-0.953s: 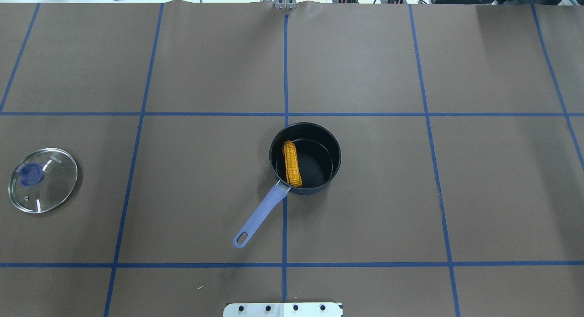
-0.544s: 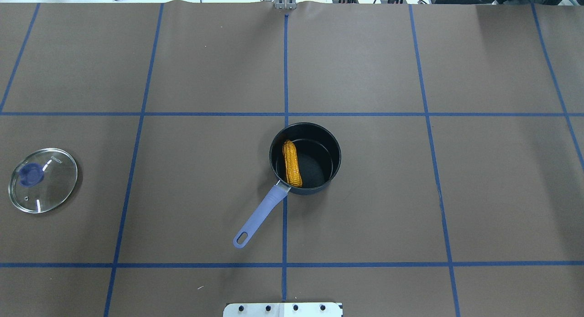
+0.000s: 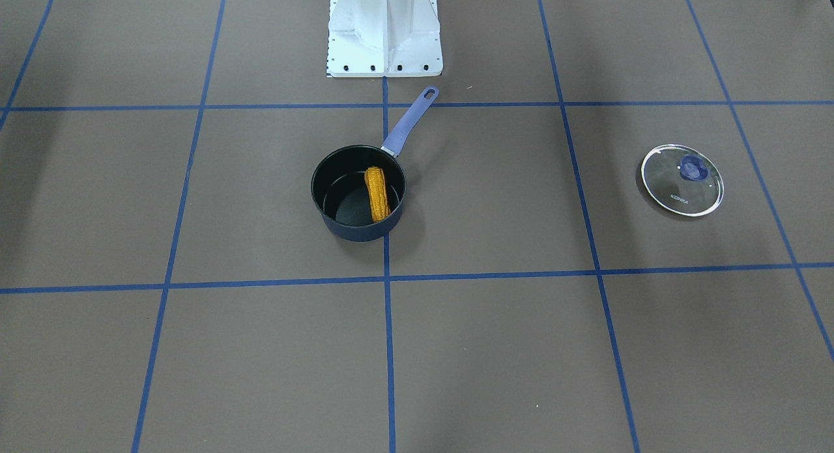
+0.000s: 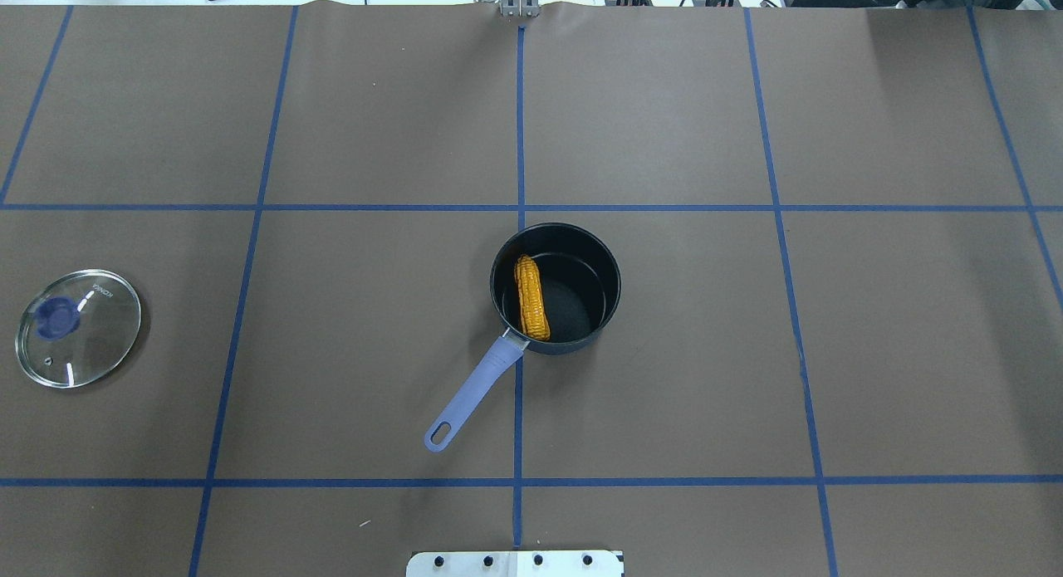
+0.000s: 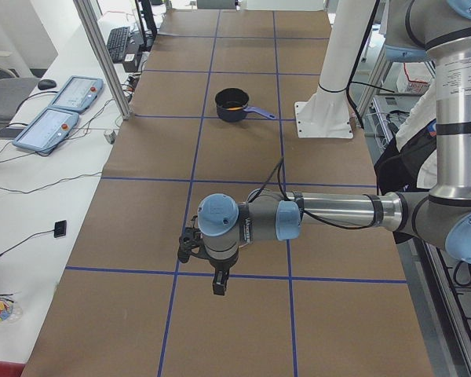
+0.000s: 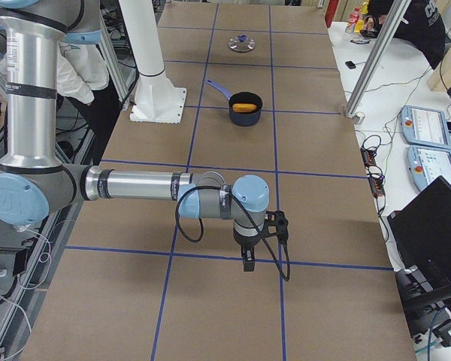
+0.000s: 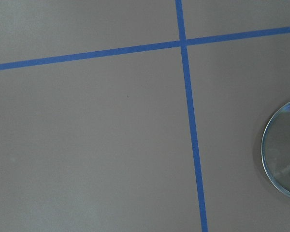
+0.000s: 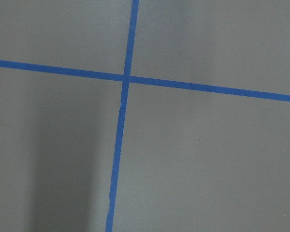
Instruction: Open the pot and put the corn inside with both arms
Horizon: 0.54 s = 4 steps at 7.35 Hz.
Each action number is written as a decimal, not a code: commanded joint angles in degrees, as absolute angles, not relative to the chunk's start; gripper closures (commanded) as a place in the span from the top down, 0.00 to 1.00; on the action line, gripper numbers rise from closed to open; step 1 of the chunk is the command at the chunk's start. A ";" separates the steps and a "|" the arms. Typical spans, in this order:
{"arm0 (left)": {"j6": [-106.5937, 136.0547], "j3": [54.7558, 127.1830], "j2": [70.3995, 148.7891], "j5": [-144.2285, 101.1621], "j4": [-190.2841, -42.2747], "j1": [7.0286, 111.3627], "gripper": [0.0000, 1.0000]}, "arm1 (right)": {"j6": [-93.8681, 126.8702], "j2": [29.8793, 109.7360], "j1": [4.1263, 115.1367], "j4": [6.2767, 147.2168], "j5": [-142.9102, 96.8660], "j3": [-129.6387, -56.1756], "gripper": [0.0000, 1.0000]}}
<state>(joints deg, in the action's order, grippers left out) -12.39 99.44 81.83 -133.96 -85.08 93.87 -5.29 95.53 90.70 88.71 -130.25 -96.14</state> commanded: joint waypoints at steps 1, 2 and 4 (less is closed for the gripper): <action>-12.39 99.40 81.65 -133.95 -85.08 93.87 0.98 | -5.45 95.54 90.70 88.68 -130.34 -96.33 1.00; -12.39 99.49 81.30 -134.03 -85.08 93.87 0.98 | -5.45 95.54 90.70 88.68 -130.43 -96.59 1.00; -12.39 99.49 80.95 -134.03 -84.99 93.87 0.98 | -5.19 95.54 90.70 88.68 -130.43 -96.33 1.00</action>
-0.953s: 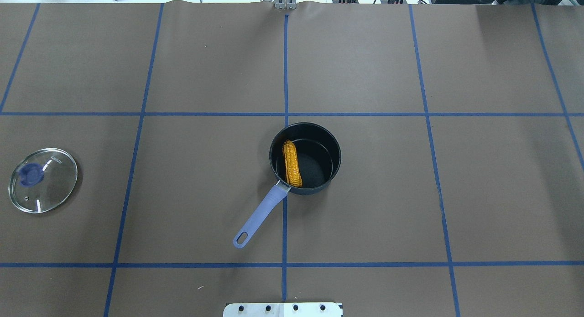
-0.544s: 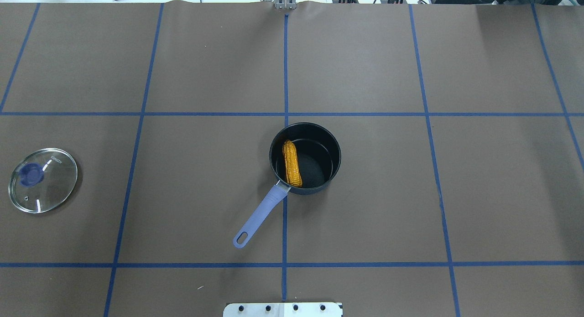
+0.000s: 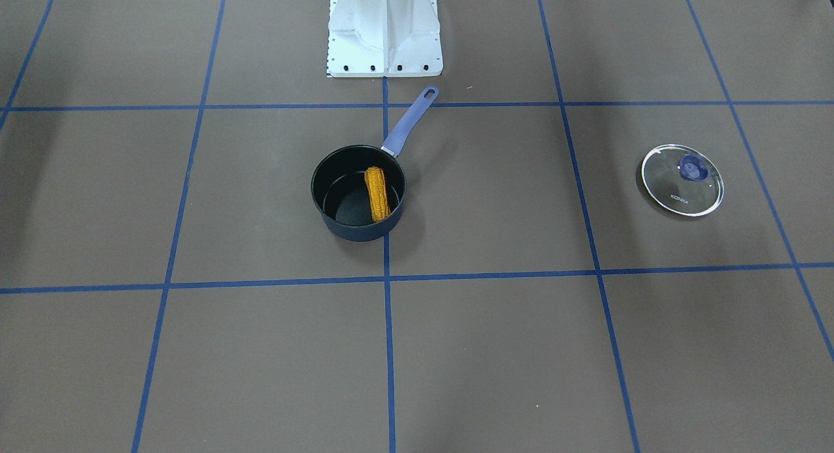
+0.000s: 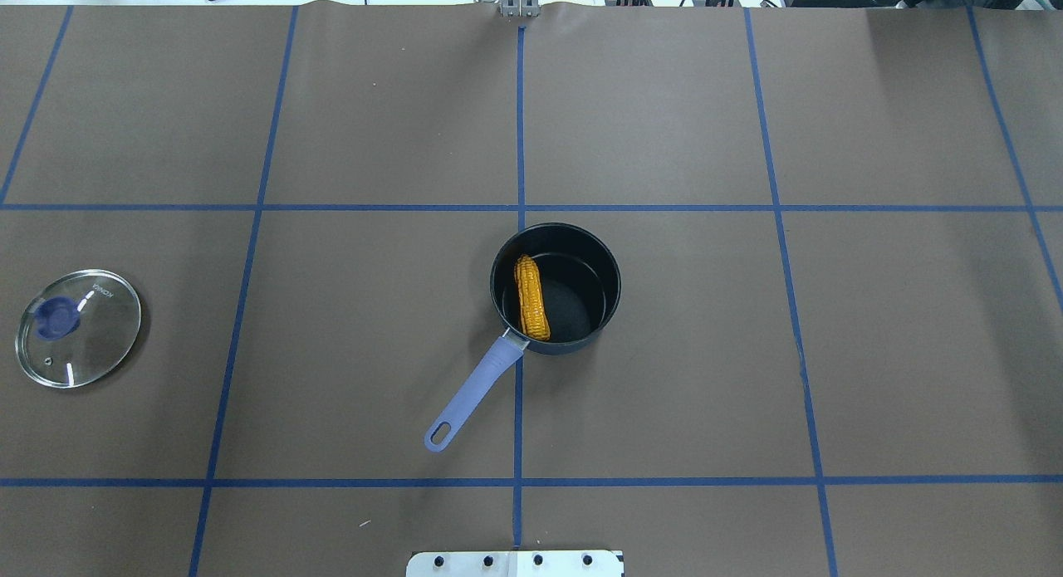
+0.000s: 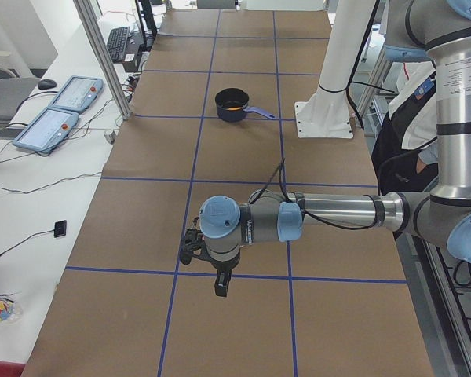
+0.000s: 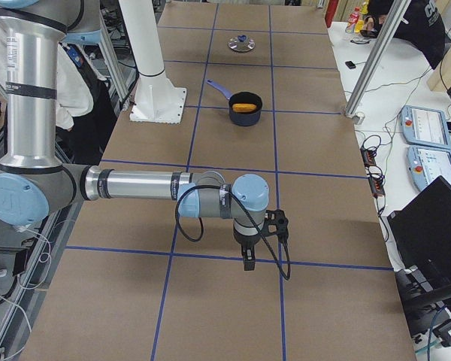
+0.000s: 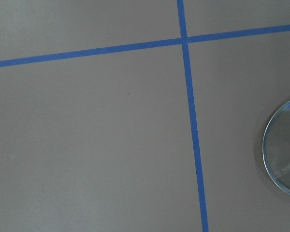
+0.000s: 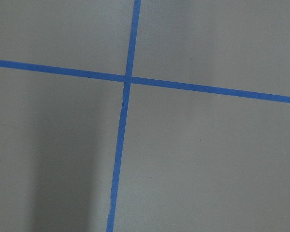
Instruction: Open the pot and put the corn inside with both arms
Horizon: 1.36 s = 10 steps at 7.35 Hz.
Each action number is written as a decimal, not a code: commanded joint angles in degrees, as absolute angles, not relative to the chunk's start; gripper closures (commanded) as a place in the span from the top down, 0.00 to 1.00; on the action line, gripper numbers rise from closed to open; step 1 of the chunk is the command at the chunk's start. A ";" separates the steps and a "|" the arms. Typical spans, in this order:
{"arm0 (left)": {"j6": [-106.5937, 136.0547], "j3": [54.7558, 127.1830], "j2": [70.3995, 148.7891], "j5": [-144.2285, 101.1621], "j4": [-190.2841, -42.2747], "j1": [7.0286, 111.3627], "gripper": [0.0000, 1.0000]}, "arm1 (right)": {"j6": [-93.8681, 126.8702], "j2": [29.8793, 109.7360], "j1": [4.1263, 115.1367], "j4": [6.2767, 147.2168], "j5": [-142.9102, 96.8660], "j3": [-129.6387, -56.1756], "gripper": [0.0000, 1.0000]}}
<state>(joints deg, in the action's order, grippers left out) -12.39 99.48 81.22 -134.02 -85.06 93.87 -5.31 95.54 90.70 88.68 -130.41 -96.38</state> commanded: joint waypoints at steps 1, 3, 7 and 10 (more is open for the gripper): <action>-12.39 99.49 80.95 -133.95 -84.99 93.87 0.98 | -5.19 95.45 90.70 88.68 -130.34 -96.15 1.00; -12.39 99.40 80.34 -133.95 -84.99 93.87 0.98 | -5.19 95.45 90.70 88.68 -130.43 -96.24 1.00; -12.39 99.49 79.80 -133.95 -84.99 93.96 0.98 | -5.19 95.45 90.70 88.68 -130.34 -96.15 1.00; -12.39 99.93 79.80 -133.60 -84.99 93.96 0.98 | -5.19 95.45 90.70 88.68 -130.34 -96.15 1.00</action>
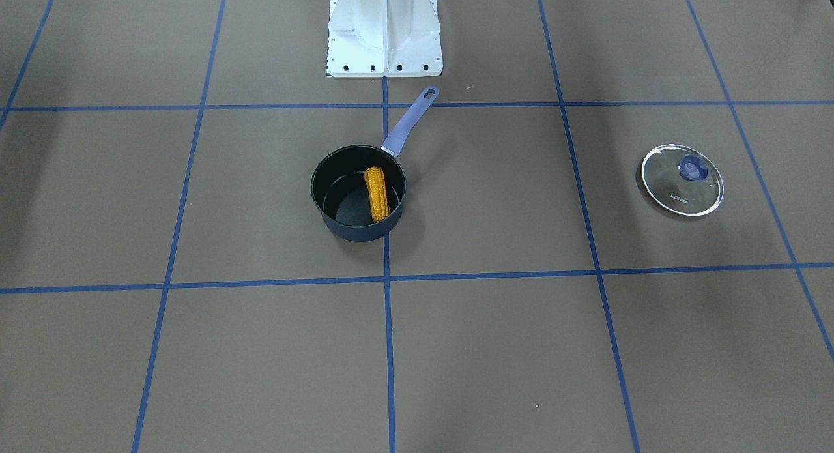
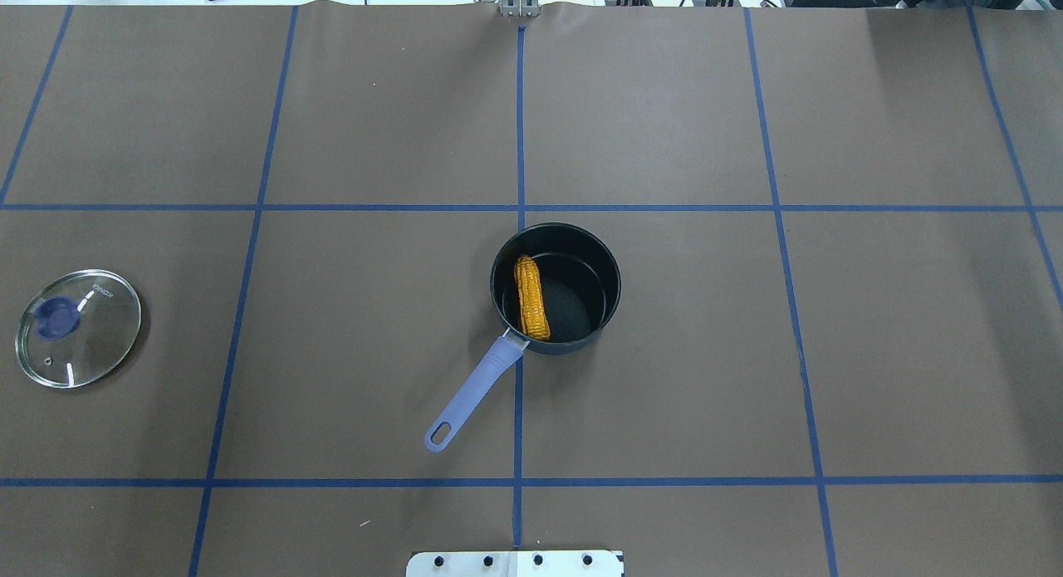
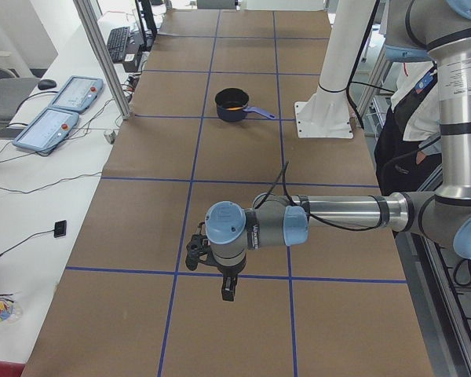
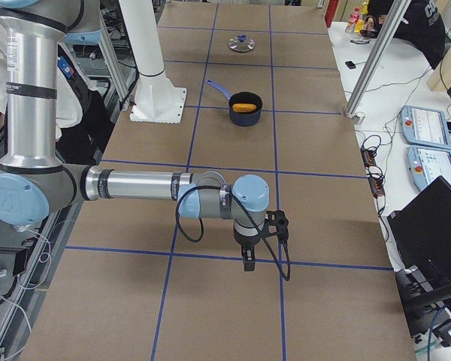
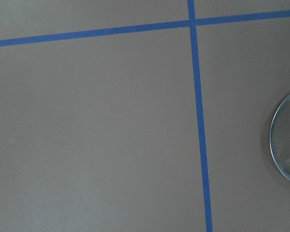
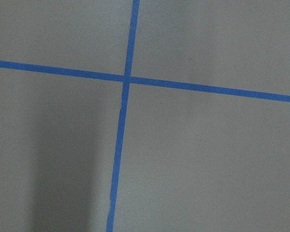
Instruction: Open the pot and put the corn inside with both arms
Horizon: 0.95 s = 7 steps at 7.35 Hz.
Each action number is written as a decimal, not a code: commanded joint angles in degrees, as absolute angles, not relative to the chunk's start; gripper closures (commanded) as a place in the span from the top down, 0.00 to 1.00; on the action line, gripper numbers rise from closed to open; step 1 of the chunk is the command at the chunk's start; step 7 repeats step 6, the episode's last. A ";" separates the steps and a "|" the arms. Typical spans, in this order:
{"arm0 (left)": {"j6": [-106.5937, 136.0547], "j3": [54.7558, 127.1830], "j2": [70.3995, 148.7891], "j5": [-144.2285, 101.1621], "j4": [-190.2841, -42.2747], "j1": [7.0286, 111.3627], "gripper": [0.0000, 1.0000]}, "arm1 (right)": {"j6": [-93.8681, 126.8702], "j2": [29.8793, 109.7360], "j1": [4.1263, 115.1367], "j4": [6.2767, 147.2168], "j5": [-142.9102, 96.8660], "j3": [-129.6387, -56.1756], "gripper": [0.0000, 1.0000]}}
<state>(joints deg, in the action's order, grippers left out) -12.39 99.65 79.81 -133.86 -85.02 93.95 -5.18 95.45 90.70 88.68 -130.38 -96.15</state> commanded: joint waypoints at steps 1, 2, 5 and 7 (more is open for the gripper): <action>-12.31 100.28 79.72 -133.51 -84.99 94.04 0.98 | -5.27 95.54 90.70 88.68 -130.34 -96.07 1.00; -12.30 100.81 79.72 -133.42 -84.99 94.04 0.98 | -5.19 95.54 90.70 88.77 -130.34 -95.98 1.00; -12.22 101.16 79.72 -132.81 -85.08 94.04 0.98 | -5.54 95.97 90.70 88.77 -130.34 -95.80 1.00; -12.04 101.25 79.72 -130.80 -84.99 94.04 0.98 | -5.54 96.24 90.70 88.77 -130.34 -95.80 1.00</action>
